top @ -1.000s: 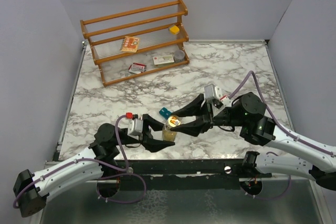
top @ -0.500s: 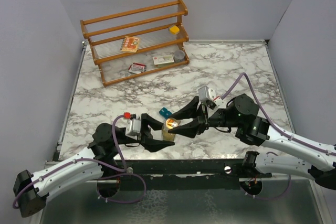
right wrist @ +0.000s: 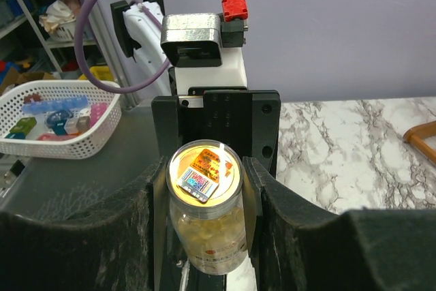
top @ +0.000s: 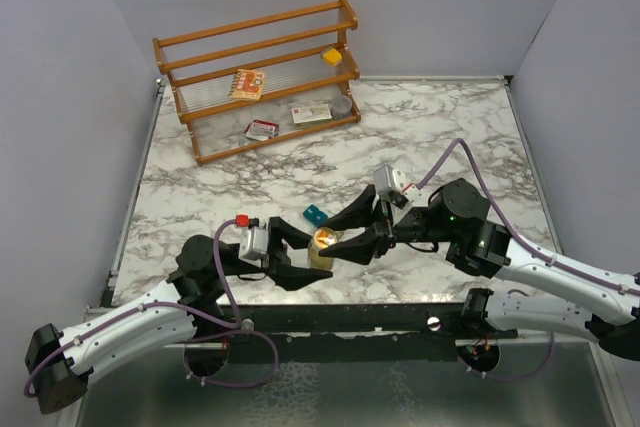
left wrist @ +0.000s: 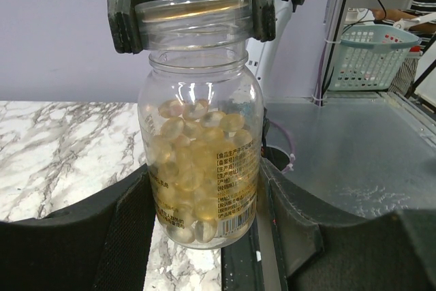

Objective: Sort the pills into containers

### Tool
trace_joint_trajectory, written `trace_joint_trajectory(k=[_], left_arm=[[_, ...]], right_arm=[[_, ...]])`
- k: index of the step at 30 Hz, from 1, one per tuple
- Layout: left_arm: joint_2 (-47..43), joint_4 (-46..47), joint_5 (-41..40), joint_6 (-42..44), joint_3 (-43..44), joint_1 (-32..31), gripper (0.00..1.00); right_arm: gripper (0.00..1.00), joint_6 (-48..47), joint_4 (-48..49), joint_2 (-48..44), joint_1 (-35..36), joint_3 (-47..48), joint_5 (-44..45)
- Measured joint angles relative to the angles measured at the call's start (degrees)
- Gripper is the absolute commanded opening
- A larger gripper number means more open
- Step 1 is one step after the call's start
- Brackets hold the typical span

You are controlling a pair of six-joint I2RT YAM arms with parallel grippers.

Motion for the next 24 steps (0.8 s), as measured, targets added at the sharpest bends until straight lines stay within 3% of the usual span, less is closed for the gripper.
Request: trace_joint_trajectory(k=[24], left_arm=[[1.6,-1.92,2.91,0.11,1.79,0.0,0.0]], right_arm=[[0.02,-1.51,-5.14,-0.09,-0.04,1.57,-1.81]])
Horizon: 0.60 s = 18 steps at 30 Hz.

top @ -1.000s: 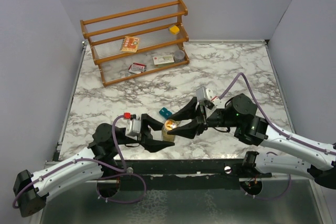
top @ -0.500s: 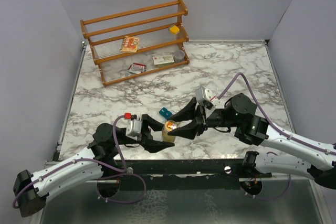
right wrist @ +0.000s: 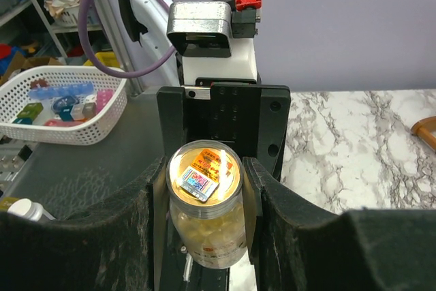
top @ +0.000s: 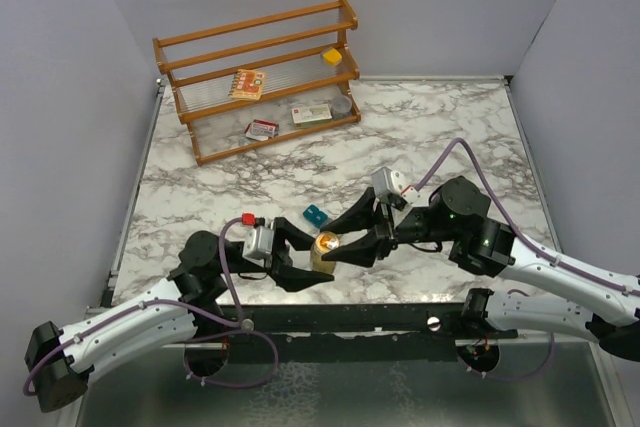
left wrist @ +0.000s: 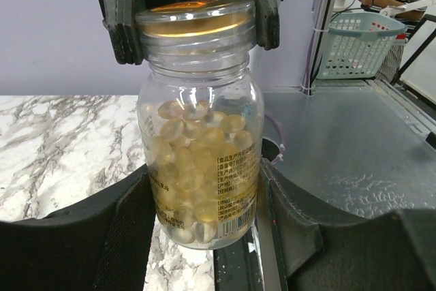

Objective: Sort the pills into containers

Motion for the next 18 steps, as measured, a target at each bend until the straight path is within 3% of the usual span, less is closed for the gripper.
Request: trace_joint_trajectory(k=[18], left_arm=[[-0.35,-4.07,-1.09,0.96,2.6,-0.04,0.0]], right_arm=[[0.02,-0.76,0.52,-0.55,0.0,-0.11,0.94]])
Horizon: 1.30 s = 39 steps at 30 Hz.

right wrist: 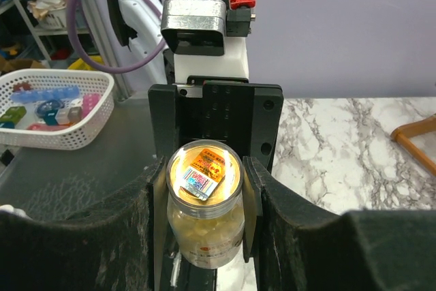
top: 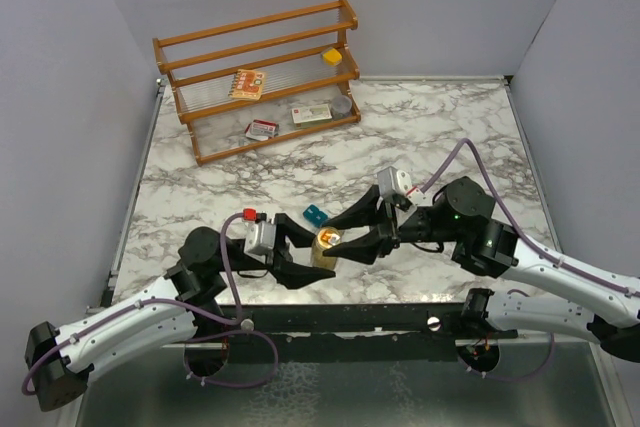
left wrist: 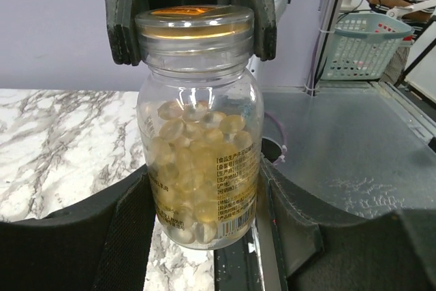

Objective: Sort the pills into containers

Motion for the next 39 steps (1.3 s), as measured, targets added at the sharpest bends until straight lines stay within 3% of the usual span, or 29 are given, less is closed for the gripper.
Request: trace_joint_trajectory(k=[22,39], left_arm=[[-1.7,-10.32,-15.39,5.49,1.22,-0.09,0.0],[0.79,-10.78,-30.21,11.8,1.22,0.09,0.0]], right_arm=[[0.02,-2.23,-2.84,1.38,-0.26,-0.04,14.05],[0.02,0.22,5.16,7.87,-0.24,-1.46,28.22]])
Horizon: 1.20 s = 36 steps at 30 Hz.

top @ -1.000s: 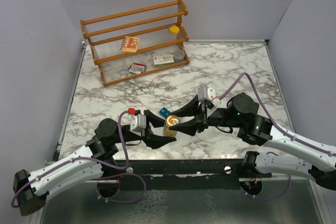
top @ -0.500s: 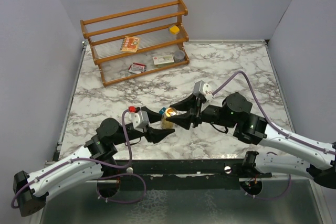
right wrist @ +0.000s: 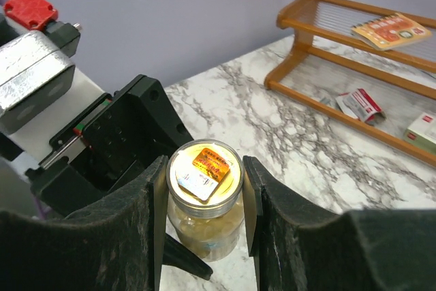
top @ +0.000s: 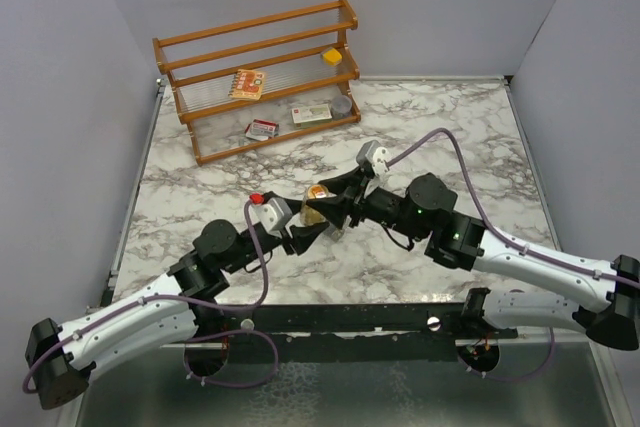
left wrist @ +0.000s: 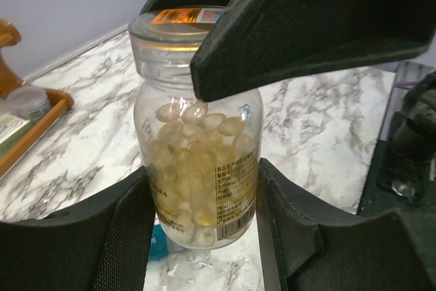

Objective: Sort the pills into containers

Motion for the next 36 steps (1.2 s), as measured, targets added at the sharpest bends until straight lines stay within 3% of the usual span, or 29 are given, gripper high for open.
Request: trace_joint_trajectory(k=[14,15,17,21,36], left_arm=[[12.94,3.52,-11.04,1.92,3.04,0.7,0.0],[13.09,3.76,-11.34,2.08,3.04,0.7,0.0],[13.11,3.91,-11.69,2.32,3.04,0.7,0.0],[12.59,4.44,-11.72,2.71,3.04,0.48,0.0],[10.49,11.82,-11.06,2.71,2.86,-0.17,0.0]], right_arm=[[0.02,1.6,-0.7,6.1,0.31,2.12,16.63],[0.05,1.77,-0.68,6.08,0.42,2.27,17.44],[0.31,2.01,-0.66,6.05,0.42,2.43,18.16],[0.52,2.08,-0.66,5.11,0.68,2.43,18.38],[0.59,2.25,-4.26,1.01,1.55,1.57,15.89]])
